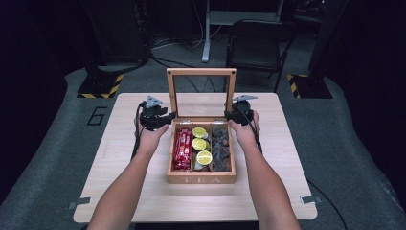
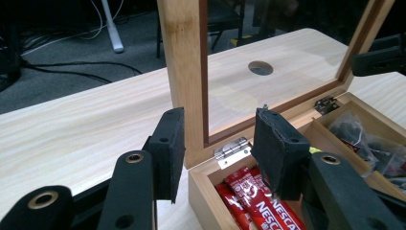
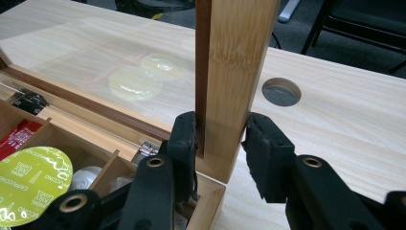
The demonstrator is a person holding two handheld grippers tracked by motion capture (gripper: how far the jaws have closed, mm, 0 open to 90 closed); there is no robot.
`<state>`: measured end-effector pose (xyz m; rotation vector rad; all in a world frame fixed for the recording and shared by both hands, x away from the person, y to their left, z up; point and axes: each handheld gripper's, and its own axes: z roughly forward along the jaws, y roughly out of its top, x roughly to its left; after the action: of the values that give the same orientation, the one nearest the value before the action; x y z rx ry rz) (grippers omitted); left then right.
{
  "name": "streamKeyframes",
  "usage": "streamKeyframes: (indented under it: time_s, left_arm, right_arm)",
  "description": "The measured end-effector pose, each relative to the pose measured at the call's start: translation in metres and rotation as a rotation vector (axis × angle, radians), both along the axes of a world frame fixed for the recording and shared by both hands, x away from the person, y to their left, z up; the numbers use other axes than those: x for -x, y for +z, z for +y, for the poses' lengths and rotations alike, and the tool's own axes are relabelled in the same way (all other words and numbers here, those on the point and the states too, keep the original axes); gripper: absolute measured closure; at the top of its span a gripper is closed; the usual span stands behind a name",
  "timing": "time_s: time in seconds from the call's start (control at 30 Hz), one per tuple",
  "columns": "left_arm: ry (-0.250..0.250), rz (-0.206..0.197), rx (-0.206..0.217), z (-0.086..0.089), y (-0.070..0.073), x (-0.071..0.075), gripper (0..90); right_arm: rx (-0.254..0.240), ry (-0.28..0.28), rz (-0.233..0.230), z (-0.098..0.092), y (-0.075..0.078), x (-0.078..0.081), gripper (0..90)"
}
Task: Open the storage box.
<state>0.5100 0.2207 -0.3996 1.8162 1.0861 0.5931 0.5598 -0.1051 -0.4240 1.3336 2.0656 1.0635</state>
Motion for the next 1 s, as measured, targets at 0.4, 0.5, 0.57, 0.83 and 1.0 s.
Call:
streamKeyframes:
  time_s: [0.4,0.5,0.57,0.83,1.0]
  left_arm:
    - [-0.036,0.005,0.010,-0.0033,-0.0027,0.0047,54.8]
    - [-0.042,0.006,0.012,-0.0043,-0.0041,0.0052,54.7]
    - [-0.040,0.007,0.009,-0.0042,-0.0044,0.0054,54.7]
    - [-0.038,0.007,0.011,-0.0017,-0.0050,0.0073,54.6]
    - [-0.027,0.014,0.020,0.0015,-0.0061,0.0081,53.1]
  right_arm:
    - [-0.014,-0.026,0.018,0.0011,-0.0021,-0.0053,65.2]
    - [0.007,-0.036,0.024,-0.0035,-0.0026,-0.0056,77.8]
    - [-0.020,-0.030,0.027,-0.0056,-0.0031,-0.0058,77.3]
    - [-0.010,-0.041,0.015,-0.0006,-0.0033,-0.0034,71.5]
    - [-0.003,-0.032,0.008,0.0005,-0.0010,-0.0014,68.1]
